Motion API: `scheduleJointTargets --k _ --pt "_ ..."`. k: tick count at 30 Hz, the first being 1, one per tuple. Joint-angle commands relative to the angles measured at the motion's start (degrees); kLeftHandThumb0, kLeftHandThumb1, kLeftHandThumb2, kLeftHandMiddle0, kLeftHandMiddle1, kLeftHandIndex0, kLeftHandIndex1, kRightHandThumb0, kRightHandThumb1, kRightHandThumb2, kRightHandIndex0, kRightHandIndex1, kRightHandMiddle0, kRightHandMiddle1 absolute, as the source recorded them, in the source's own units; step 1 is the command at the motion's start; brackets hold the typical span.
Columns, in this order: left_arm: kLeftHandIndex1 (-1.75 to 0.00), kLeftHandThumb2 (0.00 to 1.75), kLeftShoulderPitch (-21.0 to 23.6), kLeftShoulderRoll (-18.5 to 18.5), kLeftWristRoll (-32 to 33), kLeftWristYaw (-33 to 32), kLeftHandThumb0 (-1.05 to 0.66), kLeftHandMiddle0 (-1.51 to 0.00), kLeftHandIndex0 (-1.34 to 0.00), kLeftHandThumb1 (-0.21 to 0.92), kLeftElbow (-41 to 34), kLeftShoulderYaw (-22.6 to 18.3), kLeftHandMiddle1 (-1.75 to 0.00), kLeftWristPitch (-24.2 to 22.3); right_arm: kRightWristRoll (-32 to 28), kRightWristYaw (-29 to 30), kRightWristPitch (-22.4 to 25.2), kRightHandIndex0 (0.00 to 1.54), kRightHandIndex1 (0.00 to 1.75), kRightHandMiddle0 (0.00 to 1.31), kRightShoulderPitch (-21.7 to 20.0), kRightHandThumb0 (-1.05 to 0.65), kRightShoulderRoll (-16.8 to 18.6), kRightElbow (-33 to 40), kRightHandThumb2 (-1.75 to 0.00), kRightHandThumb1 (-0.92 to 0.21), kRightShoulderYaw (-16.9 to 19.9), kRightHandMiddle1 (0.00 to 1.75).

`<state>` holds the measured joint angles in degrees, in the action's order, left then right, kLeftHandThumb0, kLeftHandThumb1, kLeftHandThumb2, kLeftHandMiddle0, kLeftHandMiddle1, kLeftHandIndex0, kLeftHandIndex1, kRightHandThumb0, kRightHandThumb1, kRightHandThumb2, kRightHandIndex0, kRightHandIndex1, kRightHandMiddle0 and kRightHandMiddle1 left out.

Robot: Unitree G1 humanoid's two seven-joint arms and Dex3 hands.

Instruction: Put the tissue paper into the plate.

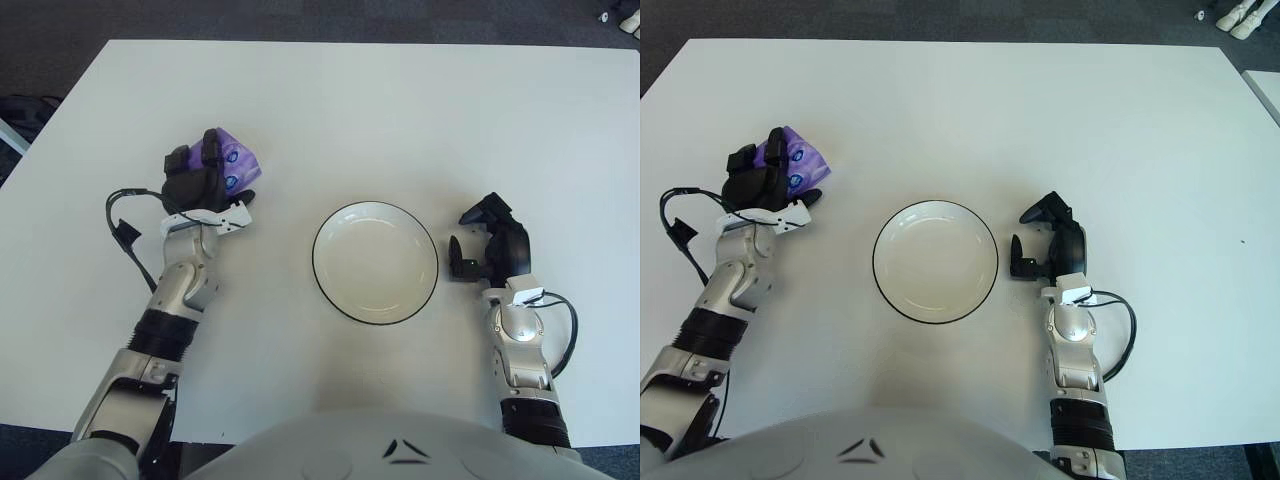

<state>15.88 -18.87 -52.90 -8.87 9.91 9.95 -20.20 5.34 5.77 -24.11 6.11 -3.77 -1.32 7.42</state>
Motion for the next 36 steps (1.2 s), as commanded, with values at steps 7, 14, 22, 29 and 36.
scheduleJointTargets --k 7,14,22,29,36 --pt "-1.01 0.64 -2.7 6.2 8.2 -7.6 -1.01 0.00 0.00 0.67 15.9 0.6 -1.18 6.2 0.0 -0.1 1.8 0.92 1.63 0.63 3.2 -0.01 -0.6 -0.8 -1.68 0.03 0.8 1.75" --pt "-1.45 0.85 -1.0 6.8 10.4 -13.7 -0.99 0.00 0.00 0.51 22.2 -0.3 -1.57 10.3 0.3 0.0 2.5 0.93 1.61 0.62 3.4 -0.01 -0.8 -0.5 -1.67 0.03 1.0 1.75" --pt "-1.73 0.90 0.0 7.3 12.5 -19.0 -0.95 -0.15 0.00 0.47 25.9 -0.8 -1.74 13.6 -0.3 -0.3 2.3 0.93 1.61 0.62 3.6 -0.01 -0.9 -0.3 -1.67 0.02 1.0 1.75" --pt "-1.74 1.00 0.5 7.1 14.1 -22.4 -0.87 -0.47 -0.21 0.33 28.1 -0.7 -1.75 16.3 -0.7 -0.6 2.6 0.92 1.63 0.61 3.8 -0.01 -0.9 0.0 -1.67 0.02 1.1 1.75" --pt "-1.75 1.11 1.3 6.8 14.9 -24.2 -0.74 -0.67 -0.42 0.22 29.6 -0.5 -1.75 16.9 -0.5 -0.7 3.4 0.92 1.62 0.61 4.0 -0.01 -1.0 0.4 -1.67 0.02 1.2 1.75"
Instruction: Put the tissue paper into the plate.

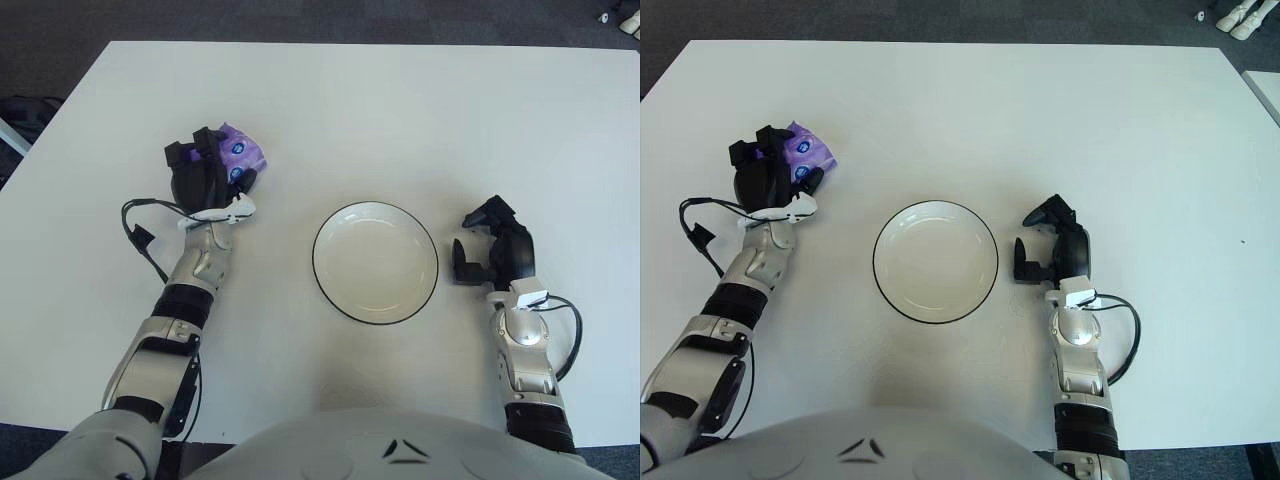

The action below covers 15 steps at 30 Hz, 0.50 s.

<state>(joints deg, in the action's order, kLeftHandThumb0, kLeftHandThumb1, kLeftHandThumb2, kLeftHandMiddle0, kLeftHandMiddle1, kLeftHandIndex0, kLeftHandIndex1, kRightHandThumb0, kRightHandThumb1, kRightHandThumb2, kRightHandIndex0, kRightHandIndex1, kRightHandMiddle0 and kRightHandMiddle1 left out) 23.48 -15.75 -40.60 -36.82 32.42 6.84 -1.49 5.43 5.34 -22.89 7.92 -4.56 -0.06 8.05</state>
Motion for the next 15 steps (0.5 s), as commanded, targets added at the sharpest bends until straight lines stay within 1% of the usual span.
scheduleJointTargets --k 1,6,11,12,15 --pt "-1.75 1.13 -6.2 3.7 2.6 3.7 -0.71 -0.70 -0.44 0.21 7.2 2.6 -1.75 -1.9 -0.6 -0.3 2.4 0.92 1.62 0.61 2.2 -0.01 -0.2 -0.8 -1.66 0.02 0.5 1.75" --pt "-1.75 1.18 -6.3 3.8 2.9 3.6 -0.63 -0.76 -0.50 0.18 5.7 2.6 -1.75 -3.3 -0.5 -0.2 2.9 0.93 1.62 0.61 2.2 -0.01 -0.2 -0.3 -1.66 0.02 0.5 1.75" --pt "-1.75 1.20 -6.3 3.8 3.3 3.6 -0.59 -0.78 -0.51 0.18 5.2 2.8 -1.75 -3.8 -0.3 0.0 3.2 0.92 1.63 0.61 2.1 -0.01 -0.2 -0.2 -1.67 0.01 0.5 1.75" --pt "-1.75 1.26 -6.4 3.8 3.4 3.6 -0.56 -0.79 -0.56 0.21 5.1 2.8 -1.75 -3.8 -0.2 0.0 3.2 0.92 1.63 0.61 2.1 -0.01 -0.2 -0.2 -1.67 0.01 0.5 1.75" --pt "-1.75 1.34 -6.2 3.6 3.6 3.5 -0.52 -0.83 -0.62 0.24 5.2 2.9 -1.75 -3.7 -0.2 0.0 3.1 0.92 1.63 0.61 1.9 -0.01 -0.3 -0.5 -1.66 0.01 0.5 1.75"
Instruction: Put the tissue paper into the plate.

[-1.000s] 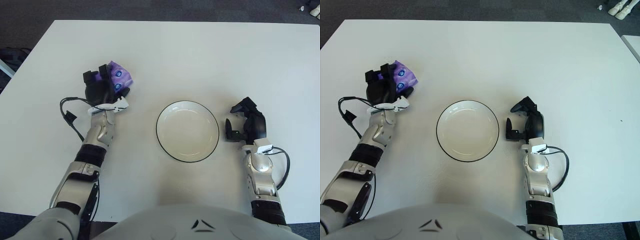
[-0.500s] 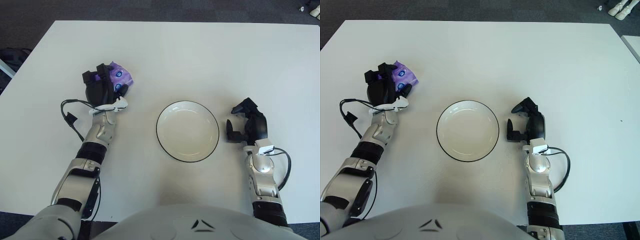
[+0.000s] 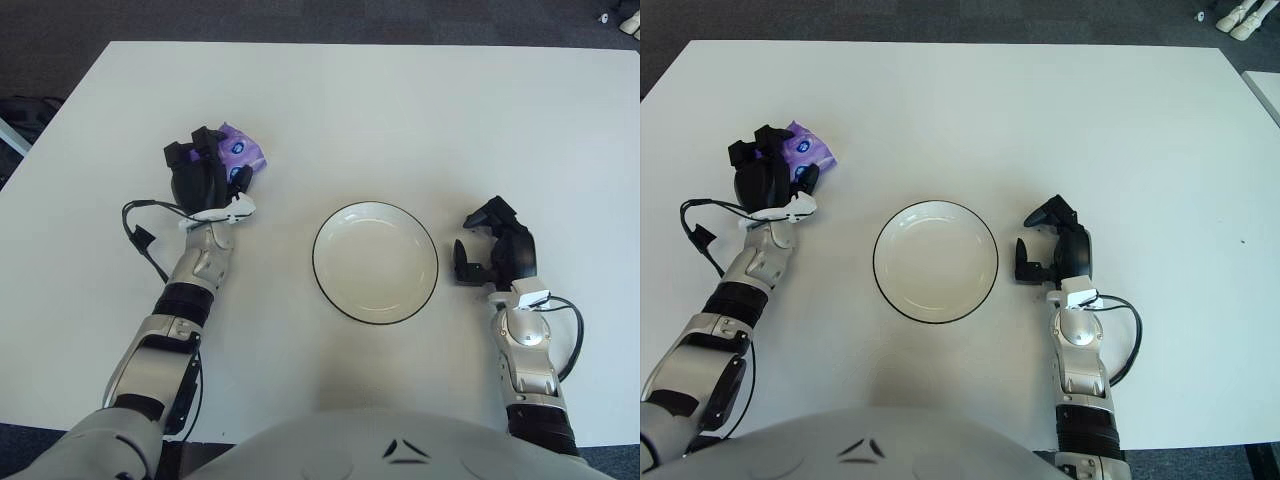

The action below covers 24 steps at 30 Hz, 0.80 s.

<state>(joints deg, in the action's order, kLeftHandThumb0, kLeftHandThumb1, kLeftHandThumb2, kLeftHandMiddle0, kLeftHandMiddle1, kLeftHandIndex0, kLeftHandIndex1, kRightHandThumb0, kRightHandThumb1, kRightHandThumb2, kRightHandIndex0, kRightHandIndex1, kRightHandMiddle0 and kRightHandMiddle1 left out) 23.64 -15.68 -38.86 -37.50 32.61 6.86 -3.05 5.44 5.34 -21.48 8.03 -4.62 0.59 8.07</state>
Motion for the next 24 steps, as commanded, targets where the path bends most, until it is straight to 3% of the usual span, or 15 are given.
scheduleJointTargets --k 1,14,24 --pt "-1.75 1.35 -6.3 3.5 1.9 4.2 -0.52 -0.84 -0.63 0.24 5.0 3.0 -1.75 -2.0 -0.2 0.0 1.7 0.92 1.63 0.61 1.8 -0.01 -0.3 -1.2 -1.66 0.01 0.5 1.75" --pt "-1.75 1.51 -5.7 3.1 5.5 3.4 -0.54 -1.11 -0.74 0.15 6.6 1.1 -1.75 2.5 -0.3 0.1 2.0 0.92 1.62 0.61 1.6 -0.01 -0.2 -1.2 -1.66 0.01 0.6 1.75" --pt "-1.75 1.55 -4.7 5.3 15.3 3.0 -0.55 -1.25 -0.76 0.13 8.6 -4.9 -1.75 10.4 -0.2 0.1 1.5 0.92 1.63 0.61 1.6 -0.01 -0.4 -1.3 -1.67 0.02 0.7 1.75"
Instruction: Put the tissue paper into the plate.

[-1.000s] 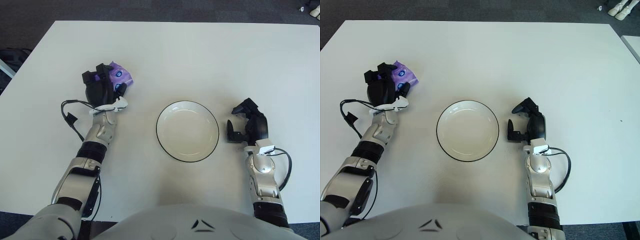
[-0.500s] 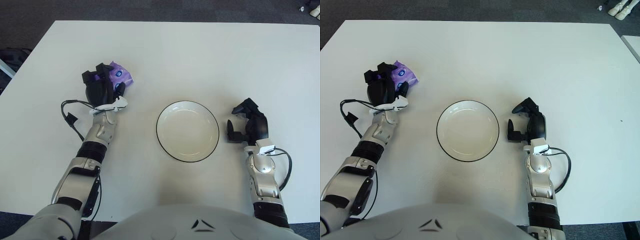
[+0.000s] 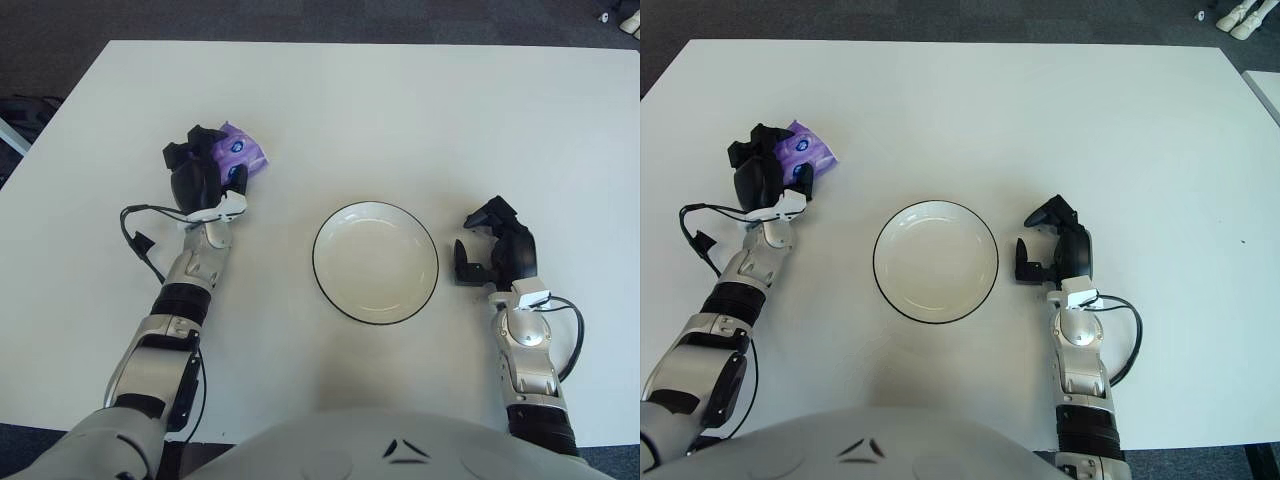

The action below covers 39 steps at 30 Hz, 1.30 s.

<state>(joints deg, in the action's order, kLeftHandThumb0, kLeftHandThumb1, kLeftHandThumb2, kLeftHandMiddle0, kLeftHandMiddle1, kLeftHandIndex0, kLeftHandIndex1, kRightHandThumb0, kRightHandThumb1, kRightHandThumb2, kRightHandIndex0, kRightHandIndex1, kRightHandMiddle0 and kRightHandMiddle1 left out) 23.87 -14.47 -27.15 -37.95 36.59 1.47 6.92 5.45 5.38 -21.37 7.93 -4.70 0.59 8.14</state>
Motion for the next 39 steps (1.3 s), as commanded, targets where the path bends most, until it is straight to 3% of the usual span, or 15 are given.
scheduleJointTargets --k 1,9,21,39 --pt "-1.75 1.55 -4.8 4.0 4.3 3.6 -0.55 -1.26 -0.77 0.13 4.8 0.0 -1.75 1.4 -0.2 0.1 1.3 0.92 1.62 0.61 1.7 -0.01 -0.4 -1.3 -1.67 0.02 0.7 1.75" --pt "-1.75 1.57 -4.0 4.5 13.4 8.3 -0.56 -1.32 -0.78 0.11 5.8 -4.3 -1.75 9.3 -0.8 -0.2 1.3 0.92 1.61 0.61 1.5 -0.01 -0.3 -1.4 -1.66 0.01 0.7 1.75" --pt "-1.75 1.60 -4.1 6.5 23.4 15.8 -0.57 -1.34 -0.80 0.09 1.5 -8.5 -1.75 12.7 -0.2 0.2 1.9 0.92 1.61 0.60 1.4 -0.01 -0.3 -1.3 -1.65 0.00 0.6 1.75" --pt "-1.75 1.58 -6.2 9.4 28.6 20.2 -0.57 -1.40 -0.79 0.10 -9.7 -11.6 -1.75 7.8 0.4 0.6 0.9 0.92 1.60 0.60 0.8 -0.01 -0.1 -2.5 -1.64 0.00 0.5 1.75"
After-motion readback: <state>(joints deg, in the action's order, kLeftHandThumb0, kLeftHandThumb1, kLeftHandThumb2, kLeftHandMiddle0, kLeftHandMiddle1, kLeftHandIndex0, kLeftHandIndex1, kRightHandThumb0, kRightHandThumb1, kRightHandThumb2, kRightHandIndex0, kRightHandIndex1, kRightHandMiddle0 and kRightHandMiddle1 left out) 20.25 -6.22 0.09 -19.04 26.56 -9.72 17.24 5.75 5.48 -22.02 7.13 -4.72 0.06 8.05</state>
